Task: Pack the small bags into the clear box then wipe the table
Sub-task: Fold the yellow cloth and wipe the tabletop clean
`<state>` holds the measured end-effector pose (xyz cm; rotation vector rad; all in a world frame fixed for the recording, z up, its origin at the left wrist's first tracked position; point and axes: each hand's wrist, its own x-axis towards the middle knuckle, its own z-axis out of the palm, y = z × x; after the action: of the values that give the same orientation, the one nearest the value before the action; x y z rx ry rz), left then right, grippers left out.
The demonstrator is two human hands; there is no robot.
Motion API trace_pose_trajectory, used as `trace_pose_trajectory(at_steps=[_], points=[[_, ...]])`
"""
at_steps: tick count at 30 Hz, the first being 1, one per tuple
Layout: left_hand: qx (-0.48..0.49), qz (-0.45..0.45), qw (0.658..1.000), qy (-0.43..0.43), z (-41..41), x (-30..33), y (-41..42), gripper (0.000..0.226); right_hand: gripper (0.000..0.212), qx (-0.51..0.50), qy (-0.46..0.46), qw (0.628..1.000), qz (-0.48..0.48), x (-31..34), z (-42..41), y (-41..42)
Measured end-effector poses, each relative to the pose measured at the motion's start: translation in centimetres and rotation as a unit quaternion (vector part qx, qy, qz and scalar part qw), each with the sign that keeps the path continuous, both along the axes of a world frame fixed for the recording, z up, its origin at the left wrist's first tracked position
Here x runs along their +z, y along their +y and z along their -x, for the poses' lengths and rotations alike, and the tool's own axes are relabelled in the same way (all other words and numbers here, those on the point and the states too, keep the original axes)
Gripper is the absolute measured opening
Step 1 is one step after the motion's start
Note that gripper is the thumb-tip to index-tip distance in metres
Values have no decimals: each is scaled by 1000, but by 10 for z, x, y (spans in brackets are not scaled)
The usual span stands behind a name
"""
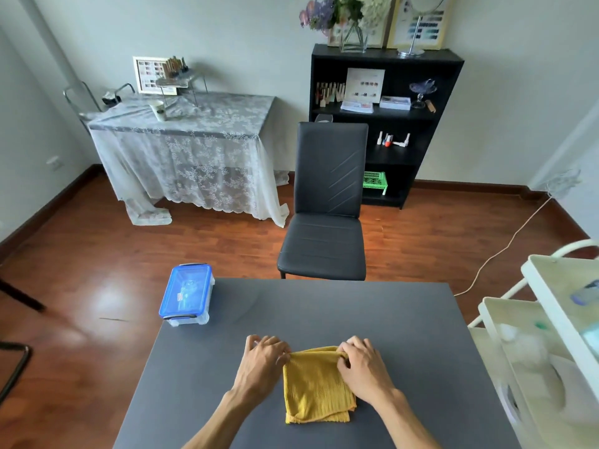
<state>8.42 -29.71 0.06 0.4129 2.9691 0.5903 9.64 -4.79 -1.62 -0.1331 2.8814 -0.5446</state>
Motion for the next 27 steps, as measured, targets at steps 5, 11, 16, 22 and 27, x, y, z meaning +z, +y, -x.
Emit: trace_pose_trajectory(at_steps=[5,11,16,22,27], points=[[-34,-28,998,52,-12,21,-31,18,3,-25,-17,997,66,18,-22,-21],[-122,-22,986,113,-20,63,-72,23,49,1,-86,991,104,37,-39,-67],[-178,21,970,165,-12,94,-110,22,51,15,-11,996,91,55,-34,-114],[-208,84,955,196,-6,117,-151,23,83,76,34,995,46,76,-14,-176],[-188,80,960,191,-9,132,-191,24,16,80,2,993,83,82,-6,-200]])
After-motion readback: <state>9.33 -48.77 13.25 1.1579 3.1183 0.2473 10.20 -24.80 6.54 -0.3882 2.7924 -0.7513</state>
